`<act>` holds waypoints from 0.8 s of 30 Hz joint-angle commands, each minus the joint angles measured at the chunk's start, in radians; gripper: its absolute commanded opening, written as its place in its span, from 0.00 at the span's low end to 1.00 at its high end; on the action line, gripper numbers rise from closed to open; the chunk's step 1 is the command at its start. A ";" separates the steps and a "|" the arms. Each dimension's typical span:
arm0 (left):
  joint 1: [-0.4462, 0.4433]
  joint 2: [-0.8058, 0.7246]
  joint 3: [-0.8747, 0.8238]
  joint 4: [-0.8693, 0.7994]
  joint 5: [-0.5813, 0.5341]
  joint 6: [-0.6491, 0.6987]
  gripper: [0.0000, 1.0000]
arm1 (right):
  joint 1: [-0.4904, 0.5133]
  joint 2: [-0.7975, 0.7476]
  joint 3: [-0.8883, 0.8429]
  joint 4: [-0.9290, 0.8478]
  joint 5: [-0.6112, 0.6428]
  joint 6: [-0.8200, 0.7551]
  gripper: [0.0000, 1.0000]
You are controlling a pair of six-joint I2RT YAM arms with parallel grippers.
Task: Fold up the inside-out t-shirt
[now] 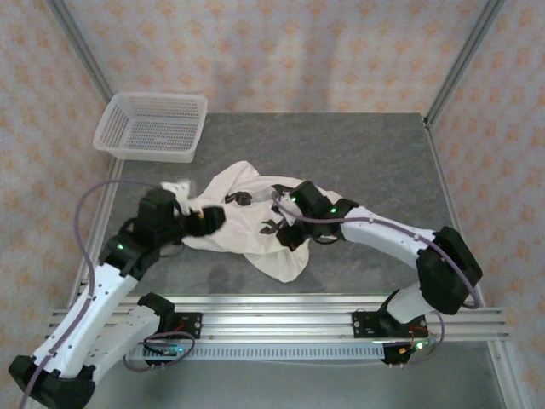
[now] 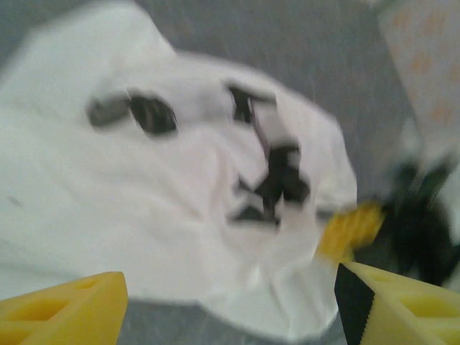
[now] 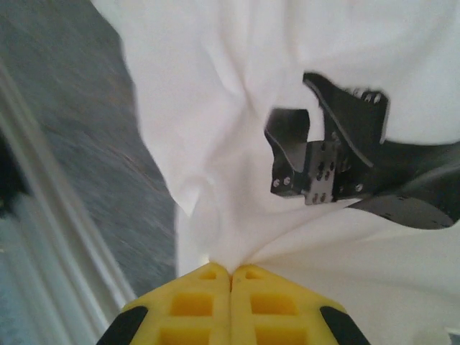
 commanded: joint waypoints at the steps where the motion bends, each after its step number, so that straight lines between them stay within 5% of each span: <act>1: -0.175 -0.005 -0.073 0.110 -0.138 0.061 0.81 | -0.059 0.016 0.086 -0.068 -0.142 0.062 0.00; 5: -0.381 0.130 -0.115 0.172 -0.368 0.162 0.97 | -0.107 0.048 0.143 -0.142 -0.170 0.059 0.00; 9: -0.495 0.367 -0.073 0.266 -0.538 0.223 1.00 | -0.113 0.060 0.186 -0.192 -0.191 0.026 0.00; 16: -0.498 0.702 0.083 0.358 -0.800 0.272 1.00 | -0.114 0.054 0.208 -0.211 -0.251 0.033 0.00; 20: -0.441 0.780 0.143 0.388 -0.751 0.247 0.97 | -0.126 0.044 0.199 -0.204 -0.250 0.044 0.00; 21: -0.421 0.776 0.143 0.403 -0.694 0.245 0.87 | -0.136 0.044 0.193 -0.197 -0.247 0.060 0.00; 24: -0.359 0.730 0.140 0.444 -0.341 0.263 0.00 | -0.188 0.043 0.160 -0.158 -0.147 0.120 0.01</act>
